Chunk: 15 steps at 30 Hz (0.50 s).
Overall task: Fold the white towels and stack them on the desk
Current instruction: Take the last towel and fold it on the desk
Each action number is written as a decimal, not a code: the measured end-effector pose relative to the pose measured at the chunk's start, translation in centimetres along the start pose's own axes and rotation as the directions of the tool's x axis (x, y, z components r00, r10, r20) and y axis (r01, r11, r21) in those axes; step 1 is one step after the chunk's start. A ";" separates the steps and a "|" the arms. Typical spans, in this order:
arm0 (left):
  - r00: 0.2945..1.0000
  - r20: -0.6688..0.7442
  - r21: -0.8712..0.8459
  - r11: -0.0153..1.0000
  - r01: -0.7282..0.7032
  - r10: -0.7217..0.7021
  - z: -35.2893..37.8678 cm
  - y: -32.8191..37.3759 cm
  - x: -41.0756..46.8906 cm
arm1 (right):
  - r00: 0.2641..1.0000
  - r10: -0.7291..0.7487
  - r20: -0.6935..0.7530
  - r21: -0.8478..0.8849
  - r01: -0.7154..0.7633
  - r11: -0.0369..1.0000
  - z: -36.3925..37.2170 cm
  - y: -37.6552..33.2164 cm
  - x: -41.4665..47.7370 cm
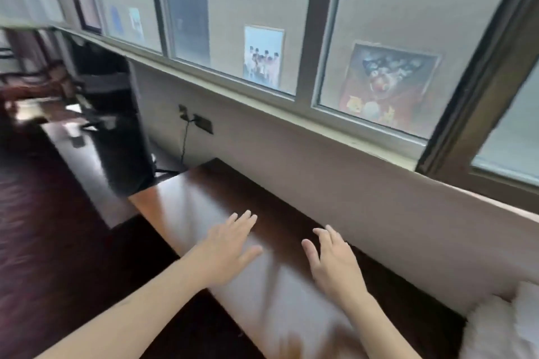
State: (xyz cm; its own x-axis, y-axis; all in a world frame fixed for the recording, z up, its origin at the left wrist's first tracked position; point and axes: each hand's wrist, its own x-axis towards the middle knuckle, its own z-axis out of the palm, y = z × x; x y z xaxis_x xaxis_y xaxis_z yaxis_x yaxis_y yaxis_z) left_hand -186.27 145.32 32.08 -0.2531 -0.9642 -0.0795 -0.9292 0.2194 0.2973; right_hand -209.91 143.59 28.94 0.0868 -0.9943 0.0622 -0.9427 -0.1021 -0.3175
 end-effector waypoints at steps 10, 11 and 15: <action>0.829 -0.282 -0.169 0.876 0.452 -0.482 -6.7 -27.8 -10.5 | 0.839 -0.509 0.193 0.219 0.468 0.856 10.4 -32.7 10.8; 0.804 -0.294 -0.177 0.856 0.486 -0.517 -6.8 -30.1 -11.2 | 0.821 -0.536 0.194 0.233 0.493 0.838 11.7 -35.0 11.9; 0.675 -0.305 -0.191 0.738 0.648 -0.672 -7.9 -40.6 -12.8 | 0.739 -0.643 0.198 0.305 0.578 0.757 17.2 -44.8 17.8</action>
State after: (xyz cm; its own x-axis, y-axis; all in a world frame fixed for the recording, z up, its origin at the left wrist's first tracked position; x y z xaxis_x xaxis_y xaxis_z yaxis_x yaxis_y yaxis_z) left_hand -143.16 147.56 28.49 0.5351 -0.8440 0.0368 -0.7982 -0.4909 0.3492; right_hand -160.62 129.96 28.03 0.7346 -0.6756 0.0628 -0.5659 -0.6610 -0.4928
